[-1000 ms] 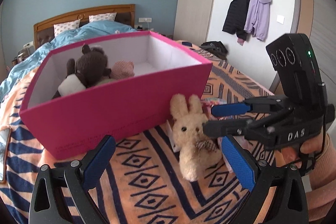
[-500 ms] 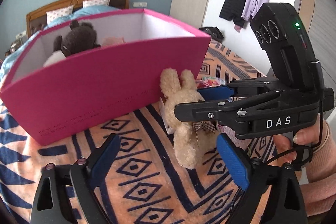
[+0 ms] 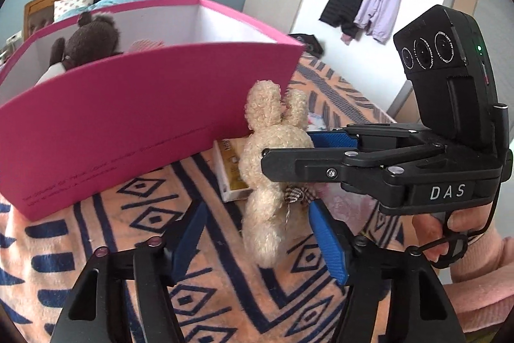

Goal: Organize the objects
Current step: 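Close both grippers on the cream bunny and lift it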

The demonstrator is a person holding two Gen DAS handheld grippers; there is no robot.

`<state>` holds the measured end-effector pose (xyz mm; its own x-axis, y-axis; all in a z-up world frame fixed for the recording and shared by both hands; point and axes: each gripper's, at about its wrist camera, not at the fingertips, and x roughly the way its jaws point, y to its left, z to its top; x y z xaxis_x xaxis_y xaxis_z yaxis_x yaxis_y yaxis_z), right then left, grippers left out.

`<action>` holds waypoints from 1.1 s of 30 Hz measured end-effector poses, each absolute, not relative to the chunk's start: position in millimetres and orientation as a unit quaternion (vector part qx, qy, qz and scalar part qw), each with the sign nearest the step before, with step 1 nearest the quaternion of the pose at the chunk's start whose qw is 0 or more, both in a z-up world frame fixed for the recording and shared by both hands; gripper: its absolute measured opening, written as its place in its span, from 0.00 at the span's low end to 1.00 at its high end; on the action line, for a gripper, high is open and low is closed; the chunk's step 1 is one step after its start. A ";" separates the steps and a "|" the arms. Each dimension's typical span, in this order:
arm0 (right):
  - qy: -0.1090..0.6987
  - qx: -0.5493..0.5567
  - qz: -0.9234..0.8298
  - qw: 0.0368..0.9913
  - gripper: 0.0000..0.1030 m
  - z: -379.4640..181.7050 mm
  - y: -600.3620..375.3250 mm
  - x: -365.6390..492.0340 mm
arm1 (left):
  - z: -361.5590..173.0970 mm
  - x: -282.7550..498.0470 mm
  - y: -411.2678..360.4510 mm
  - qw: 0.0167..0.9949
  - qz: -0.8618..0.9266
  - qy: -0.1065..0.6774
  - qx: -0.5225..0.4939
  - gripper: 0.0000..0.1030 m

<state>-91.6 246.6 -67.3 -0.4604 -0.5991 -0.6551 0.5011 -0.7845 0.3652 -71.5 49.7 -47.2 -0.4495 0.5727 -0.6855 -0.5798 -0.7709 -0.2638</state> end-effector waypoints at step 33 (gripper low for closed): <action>-0.063 0.308 -0.878 0.362 0.41 14.4 249.6 -82.0 | 21.4 -72.4 53.3 0.370 0.876 0.020 -0.309 0.43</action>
